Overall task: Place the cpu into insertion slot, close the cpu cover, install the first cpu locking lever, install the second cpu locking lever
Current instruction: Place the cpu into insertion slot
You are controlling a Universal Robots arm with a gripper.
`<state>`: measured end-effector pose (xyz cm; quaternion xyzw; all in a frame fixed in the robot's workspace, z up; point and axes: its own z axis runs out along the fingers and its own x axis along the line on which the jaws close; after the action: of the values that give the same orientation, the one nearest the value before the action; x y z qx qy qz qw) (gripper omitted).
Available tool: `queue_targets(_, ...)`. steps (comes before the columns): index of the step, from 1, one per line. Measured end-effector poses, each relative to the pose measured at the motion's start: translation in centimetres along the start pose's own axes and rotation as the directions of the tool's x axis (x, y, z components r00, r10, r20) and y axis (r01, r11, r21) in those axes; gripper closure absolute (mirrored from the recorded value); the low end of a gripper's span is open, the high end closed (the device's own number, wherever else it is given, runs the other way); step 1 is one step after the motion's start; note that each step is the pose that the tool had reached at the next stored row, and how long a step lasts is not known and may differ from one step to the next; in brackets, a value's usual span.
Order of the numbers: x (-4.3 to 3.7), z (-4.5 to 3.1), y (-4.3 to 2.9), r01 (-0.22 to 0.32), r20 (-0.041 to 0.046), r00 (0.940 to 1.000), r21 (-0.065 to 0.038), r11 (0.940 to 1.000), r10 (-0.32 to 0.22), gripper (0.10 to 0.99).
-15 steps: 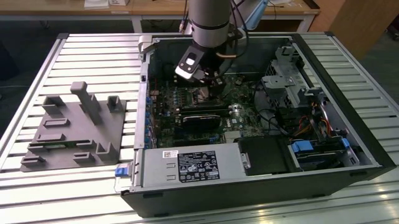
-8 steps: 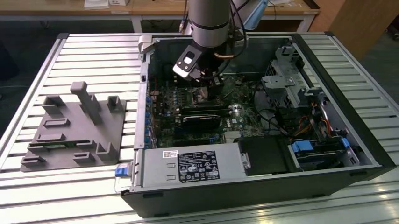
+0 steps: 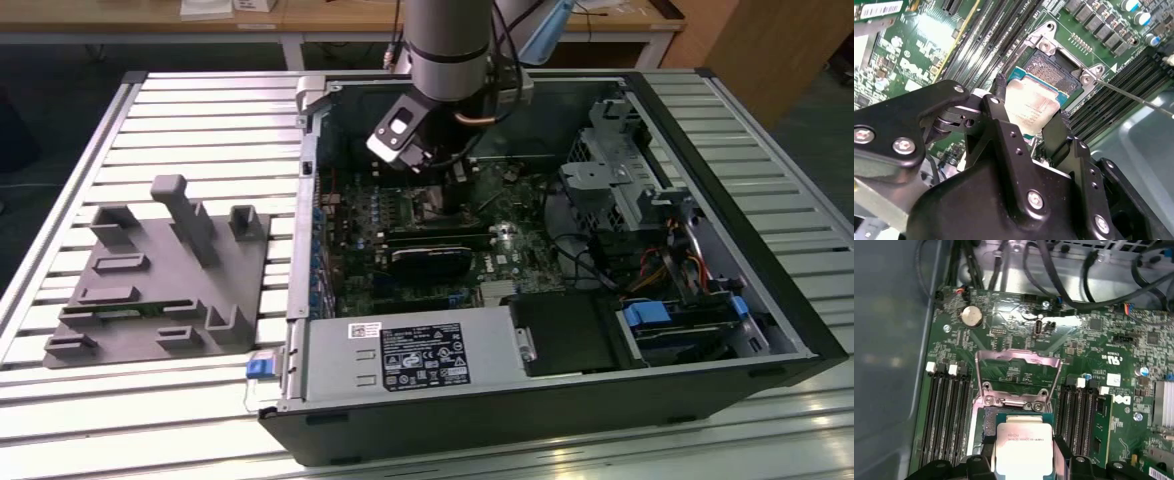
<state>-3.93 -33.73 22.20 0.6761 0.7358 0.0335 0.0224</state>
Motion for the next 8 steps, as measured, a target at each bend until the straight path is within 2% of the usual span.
queue_targets(3, 0.03, 0.09, -0.01, -0.039, 0.0031, 0.9992, 0.0, 0.9992, 0.039, 0.545)
queue_targets(8, 0.53, 0.29, -0.11, -0.058, 0.0047, 0.9983, -0.001, 0.9983, 0.058, 0.545)
